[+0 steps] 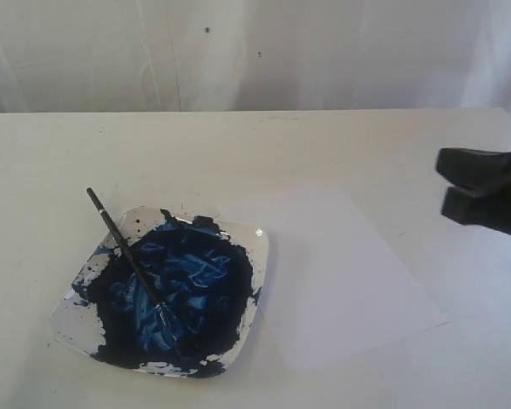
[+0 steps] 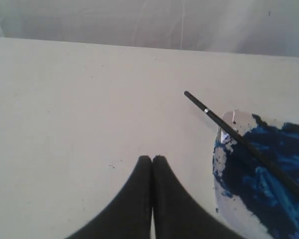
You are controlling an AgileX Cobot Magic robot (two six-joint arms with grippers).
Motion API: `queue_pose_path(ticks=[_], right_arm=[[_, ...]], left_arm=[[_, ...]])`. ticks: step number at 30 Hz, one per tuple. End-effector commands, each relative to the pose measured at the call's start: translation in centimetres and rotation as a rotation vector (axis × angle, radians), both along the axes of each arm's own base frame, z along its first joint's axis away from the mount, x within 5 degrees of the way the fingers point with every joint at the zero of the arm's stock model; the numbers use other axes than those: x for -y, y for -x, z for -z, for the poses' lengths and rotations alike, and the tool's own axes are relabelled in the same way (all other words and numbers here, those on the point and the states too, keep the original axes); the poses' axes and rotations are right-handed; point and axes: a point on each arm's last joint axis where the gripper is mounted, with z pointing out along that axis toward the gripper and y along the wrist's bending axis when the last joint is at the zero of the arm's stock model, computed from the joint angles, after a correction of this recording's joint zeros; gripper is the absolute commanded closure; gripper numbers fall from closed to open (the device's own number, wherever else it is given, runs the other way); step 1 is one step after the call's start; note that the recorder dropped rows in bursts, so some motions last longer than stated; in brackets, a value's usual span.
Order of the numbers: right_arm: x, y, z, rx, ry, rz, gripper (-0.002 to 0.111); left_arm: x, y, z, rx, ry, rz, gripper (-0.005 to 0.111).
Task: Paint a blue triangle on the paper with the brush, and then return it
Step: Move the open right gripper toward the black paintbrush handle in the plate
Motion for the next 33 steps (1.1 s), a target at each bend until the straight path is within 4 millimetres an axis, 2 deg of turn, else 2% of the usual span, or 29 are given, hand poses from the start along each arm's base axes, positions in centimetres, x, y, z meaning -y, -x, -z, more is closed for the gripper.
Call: queue_pose_path(ticks=[1, 5, 10, 16, 20, 23, 27, 33], right_arm=[[-2.3, -4.5, 1.4, -0.164, -0.083, -0.153, 0.108], [-3.7, -6.9, 3.8, -0.323, -0.178, -0.241, 0.108], [-5.1, -7.1, 5.6, -0.428, -0.338, -0.413, 0.108], [-5.5, -7.6, 6.9, -0.513, -0.41, -0.441, 0.108], [-5.7, -7.8, 6.1, -0.479, -0.406, -0.501, 0.108], [-6.5, -7.7, 5.6, -0.459, -0.335, -0.58, 0.108], [-8.6, -7.1, 5.4, -0.435, -0.165, -0.703, 0.108], [-11.9, -5.6, 5.2, -0.39, 0.022, -0.833, 0.108]], left_arm=[[0.0, -0.1, 0.0, 0.01, 0.225, -0.038, 0.107], [-0.3, -0.2, -0.9, 0.109, 0.353, -0.078, 0.107], [-0.8, -0.1, -2.6, 0.29, 0.39, -0.107, 0.107], [-0.7, -0.7, -3.2, 0.205, 0.389, -0.107, 0.107], [-0.6, -1.5, -3.3, 0.116, 0.311, -0.106, 0.107], [-0.4, -1.7, -2.0, -0.057, 0.269, -0.096, 0.107], [0.0, -1.5, -0.3, -0.256, 0.265, -0.084, 0.107], [0.0, -1.4, 0.0, -0.297, 0.264, -0.08, 0.107]])
